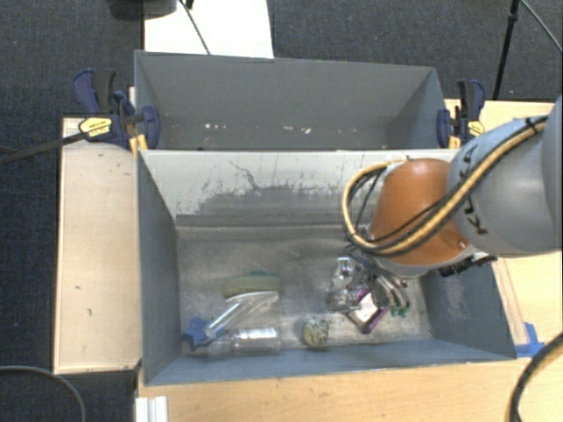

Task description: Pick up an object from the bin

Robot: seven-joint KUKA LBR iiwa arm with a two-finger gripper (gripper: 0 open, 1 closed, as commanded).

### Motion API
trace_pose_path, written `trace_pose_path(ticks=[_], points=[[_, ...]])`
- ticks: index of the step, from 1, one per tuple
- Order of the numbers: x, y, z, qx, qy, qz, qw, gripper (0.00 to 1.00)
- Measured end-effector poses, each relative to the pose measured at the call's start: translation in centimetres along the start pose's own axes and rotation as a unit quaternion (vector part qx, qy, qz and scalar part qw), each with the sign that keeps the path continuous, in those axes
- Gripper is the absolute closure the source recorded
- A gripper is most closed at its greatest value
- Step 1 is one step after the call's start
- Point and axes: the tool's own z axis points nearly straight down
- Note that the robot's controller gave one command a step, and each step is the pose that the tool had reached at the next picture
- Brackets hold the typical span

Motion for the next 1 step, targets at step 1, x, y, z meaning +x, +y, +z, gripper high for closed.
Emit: trace_pose_path(ticks=[1], points=[[0.0, 0.0, 0.0, 0.0, 0.0, 0.001, 1.0, 0.0]])
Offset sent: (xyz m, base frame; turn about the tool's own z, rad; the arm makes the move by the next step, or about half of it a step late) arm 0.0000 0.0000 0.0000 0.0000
